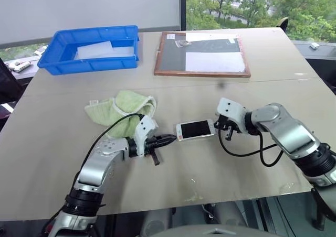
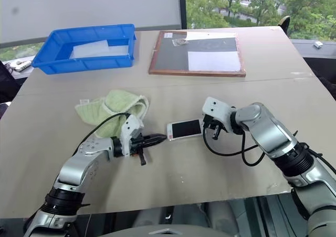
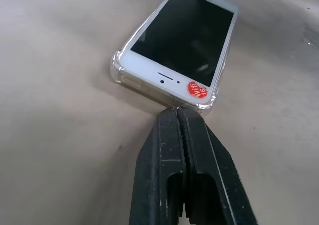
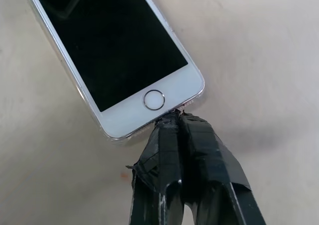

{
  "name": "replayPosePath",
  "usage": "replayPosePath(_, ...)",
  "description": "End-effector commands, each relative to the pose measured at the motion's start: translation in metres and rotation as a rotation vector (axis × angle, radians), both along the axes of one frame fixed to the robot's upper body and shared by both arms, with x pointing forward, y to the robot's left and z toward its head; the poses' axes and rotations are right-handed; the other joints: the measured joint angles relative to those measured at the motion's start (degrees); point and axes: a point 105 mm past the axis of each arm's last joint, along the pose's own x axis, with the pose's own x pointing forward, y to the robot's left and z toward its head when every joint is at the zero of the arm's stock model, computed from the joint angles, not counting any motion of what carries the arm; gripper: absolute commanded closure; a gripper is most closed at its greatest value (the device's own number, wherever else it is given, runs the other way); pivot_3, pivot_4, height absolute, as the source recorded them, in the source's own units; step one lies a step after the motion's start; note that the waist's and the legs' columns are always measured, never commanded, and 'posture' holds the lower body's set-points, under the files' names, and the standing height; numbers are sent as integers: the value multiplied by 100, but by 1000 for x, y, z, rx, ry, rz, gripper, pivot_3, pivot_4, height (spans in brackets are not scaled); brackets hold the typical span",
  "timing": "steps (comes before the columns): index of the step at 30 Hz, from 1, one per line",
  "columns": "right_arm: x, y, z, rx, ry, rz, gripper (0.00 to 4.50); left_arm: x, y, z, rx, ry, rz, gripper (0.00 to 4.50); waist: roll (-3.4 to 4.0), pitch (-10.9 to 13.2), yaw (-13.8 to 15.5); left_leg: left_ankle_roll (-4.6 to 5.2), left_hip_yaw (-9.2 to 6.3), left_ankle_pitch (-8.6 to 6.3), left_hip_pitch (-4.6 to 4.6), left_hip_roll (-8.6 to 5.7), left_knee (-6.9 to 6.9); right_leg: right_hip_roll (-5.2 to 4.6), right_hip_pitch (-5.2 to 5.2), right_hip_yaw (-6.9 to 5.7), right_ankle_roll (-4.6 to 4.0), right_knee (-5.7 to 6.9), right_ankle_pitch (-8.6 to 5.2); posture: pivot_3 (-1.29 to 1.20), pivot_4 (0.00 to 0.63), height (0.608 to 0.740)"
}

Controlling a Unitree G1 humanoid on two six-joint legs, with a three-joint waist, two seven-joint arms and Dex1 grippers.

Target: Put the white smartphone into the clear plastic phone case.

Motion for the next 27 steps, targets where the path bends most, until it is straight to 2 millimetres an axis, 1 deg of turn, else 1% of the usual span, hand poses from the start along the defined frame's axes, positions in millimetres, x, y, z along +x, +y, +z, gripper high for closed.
replayPosePath(1,-7,9,3,12,-20,84,4500,-6,-12,14,-34,-53,-50,4480,-1,1,4,0,-1,0,0,0,0,0,0,-1,0,0,0,0,150,740)
replayPosePath(5,-1,-9,4,-31,-51,38,4500,-5,7,23,-32,-59,-20,4480,-5,5,3,0,1,0,0,0,1,-1,1,0,15,-1,-9,0,150,740)
replayPosePath(7,1,-16,7,-22,-54,15,4500,-4,11,30,-37,-72,-27,4480,-8,11,4,0,-1,0,0,1,1,0,0,-1,14,0,-9,0,150,740)
replayPosePath(9,1,-24,13,-2,-58,-14,4500,-3,11,43,-59,-91,-48,4480,-9,16,9,0,-1,0,0,1,1,-1,0,-2,8,0,-12,0,150,740)
replayPosePath(11,3,-36,16,-11,-75,-46,4500,-1,4,55,-95,-98,-72,4480,-11,22,19,0,1,0,-1,1,2,-2,1,-1,5,0,-15,0,150,740)
replayPosePath(12,4,-38,17,-9,-81,-54,4500,0,1,58,-97,-101,-83,4480,-14,27,30,0,0,0,-2,0,5,-2,1,-2,5,0,-15,0,150,740)
replayPosePath(14,2,-35,24,57,-86,-54,4500,2,-8,60,-105,-101,-103,4480,-15,29,30,0,-4,0,-10,-1,13,-3,2,-6,10,-2,-12,0,150,740)
replayPosePath(16,-3,-24,35,167,-76,-27,4500,5,-20,57,-98,-98,-123,4480,-15,29,9,0,0,0,-9,-2,14,-3,2,-3,17,-3,-7,0,150,740)
replayPosePath(18,-7,-8,43,297,-47,-19,4500,10,-33,47,-78,-83,-138,4480,-15,29,-3,0,2,0,-9,-1,12,-1,2,0,15,-3,-6,0,150,740)
replayPosePath(20,-7,-1,41,326,-34,-23,4500,11,-41,38,-56,-72,-161,4480,-15,30,-10,0,1,0,-7,0,11,3,1,0,10,3,-2,0,150,740)
replayPosePath(22,-5,6,36,332,-22,-27,4500,13,-44,28,-17,-61,-173,4480,-14,31,-7,0,-3,0,-5,1,11,7,1,-1,2,6,2,0,150,740)
replayPosePath(25,-4,15,29,331,3,-27,4500,14,-41,16,25,-37,-168,4480,-13,32,-6,0,-3,0,-5,1,13,7,1,-1,2,8,1,0,150,740)
replayPosePath(27,-3,16,20,301,25,-32,4500,15,-37,11,42,-30,-160,4480,-13,32,-1,0,-3,0,-4,1,13,7,1,0,2,8,1,0,150,740)
